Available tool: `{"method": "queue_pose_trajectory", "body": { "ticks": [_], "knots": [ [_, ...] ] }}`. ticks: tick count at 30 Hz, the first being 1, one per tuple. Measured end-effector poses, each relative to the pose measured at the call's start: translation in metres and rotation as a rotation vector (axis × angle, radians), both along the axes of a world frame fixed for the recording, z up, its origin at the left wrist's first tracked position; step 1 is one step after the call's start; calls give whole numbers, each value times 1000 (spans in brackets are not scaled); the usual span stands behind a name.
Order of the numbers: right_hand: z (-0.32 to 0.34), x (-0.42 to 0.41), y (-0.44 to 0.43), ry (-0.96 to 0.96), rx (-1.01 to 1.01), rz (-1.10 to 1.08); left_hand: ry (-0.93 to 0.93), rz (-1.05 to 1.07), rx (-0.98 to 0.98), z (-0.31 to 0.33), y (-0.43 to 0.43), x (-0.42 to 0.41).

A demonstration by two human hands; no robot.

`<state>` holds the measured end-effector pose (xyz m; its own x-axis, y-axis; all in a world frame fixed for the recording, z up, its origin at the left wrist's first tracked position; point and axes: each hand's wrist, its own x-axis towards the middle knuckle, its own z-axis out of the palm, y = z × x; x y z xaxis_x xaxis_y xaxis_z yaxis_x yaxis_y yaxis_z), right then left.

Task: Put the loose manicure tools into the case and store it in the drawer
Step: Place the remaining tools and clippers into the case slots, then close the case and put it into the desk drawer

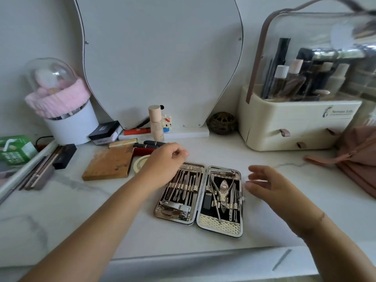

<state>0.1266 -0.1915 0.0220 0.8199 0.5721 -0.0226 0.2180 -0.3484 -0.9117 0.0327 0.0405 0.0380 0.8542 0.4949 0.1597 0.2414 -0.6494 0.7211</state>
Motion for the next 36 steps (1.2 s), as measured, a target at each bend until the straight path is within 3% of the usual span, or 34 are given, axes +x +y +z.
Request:
{"method": "queue_pose_trajectory", "body": {
  "ticks": [3,8,12,19,28,36],
  "knots": [
    [-3,-16,-20,149,104,-31,-3,80,-227,-6,-4,-40],
    [5,-34,-24,469,353,15,-126,74,-806,-9,-20,-74],
    [6,-40,-20,602,527,-25,-144,96,-954,-2,-19,-71],
    [5,-38,-7,684,624,-154,-115,90,-952,-7,-16,-59],
    [3,-41,5,576,555,-154,114,254,-674,-10,-14,-34],
    [1,-37,6,604,615,-135,251,306,-384,-8,-10,-4]
  ]
}}
